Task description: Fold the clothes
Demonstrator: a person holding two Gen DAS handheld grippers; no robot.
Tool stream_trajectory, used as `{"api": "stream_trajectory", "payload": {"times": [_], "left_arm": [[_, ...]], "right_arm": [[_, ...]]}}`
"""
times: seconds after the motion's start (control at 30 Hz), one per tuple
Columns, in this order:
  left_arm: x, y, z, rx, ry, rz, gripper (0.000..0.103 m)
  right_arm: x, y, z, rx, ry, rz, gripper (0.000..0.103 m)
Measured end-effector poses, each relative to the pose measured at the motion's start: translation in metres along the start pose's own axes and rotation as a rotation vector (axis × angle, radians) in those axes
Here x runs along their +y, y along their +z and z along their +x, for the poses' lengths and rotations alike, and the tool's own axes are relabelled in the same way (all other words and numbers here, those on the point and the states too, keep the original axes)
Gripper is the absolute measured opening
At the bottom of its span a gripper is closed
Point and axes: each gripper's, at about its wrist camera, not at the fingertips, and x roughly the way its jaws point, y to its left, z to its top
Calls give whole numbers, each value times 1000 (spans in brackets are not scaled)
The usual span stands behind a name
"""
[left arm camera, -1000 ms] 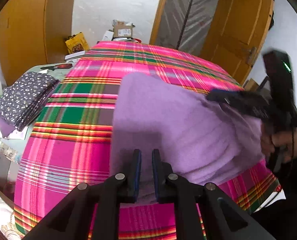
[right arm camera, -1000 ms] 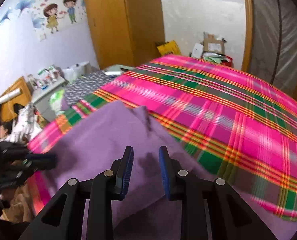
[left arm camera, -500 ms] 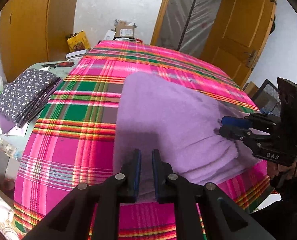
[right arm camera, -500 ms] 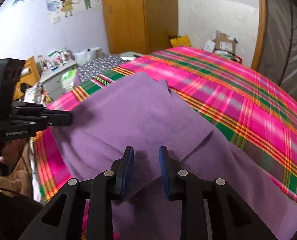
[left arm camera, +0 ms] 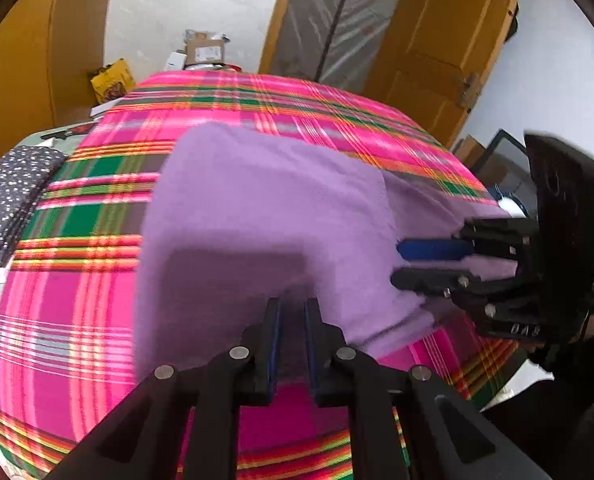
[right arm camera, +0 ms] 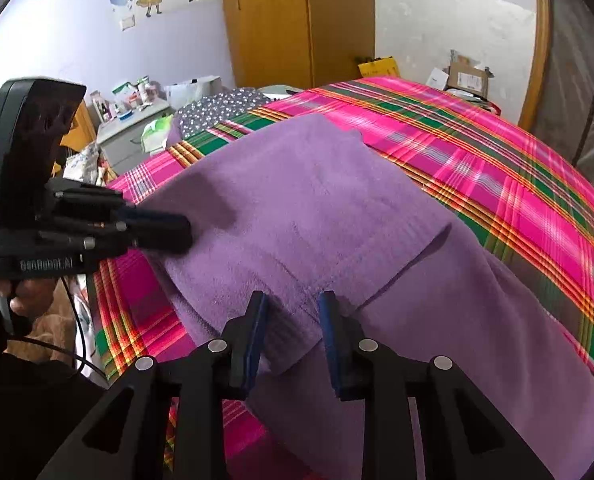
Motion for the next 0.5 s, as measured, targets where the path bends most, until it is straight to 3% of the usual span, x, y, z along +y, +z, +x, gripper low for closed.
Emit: {"api": "stream_trajectory", "payload": {"times": [0.3,0.5], "left_arm": [[-2,11,1,-32,-21,-11,11],[22,26,0,-57,39,-72,11]], "right_arm": [[-31,41,-8,-111,-32,114,28],[-52,64,24,-85,-12,196,19]]}}
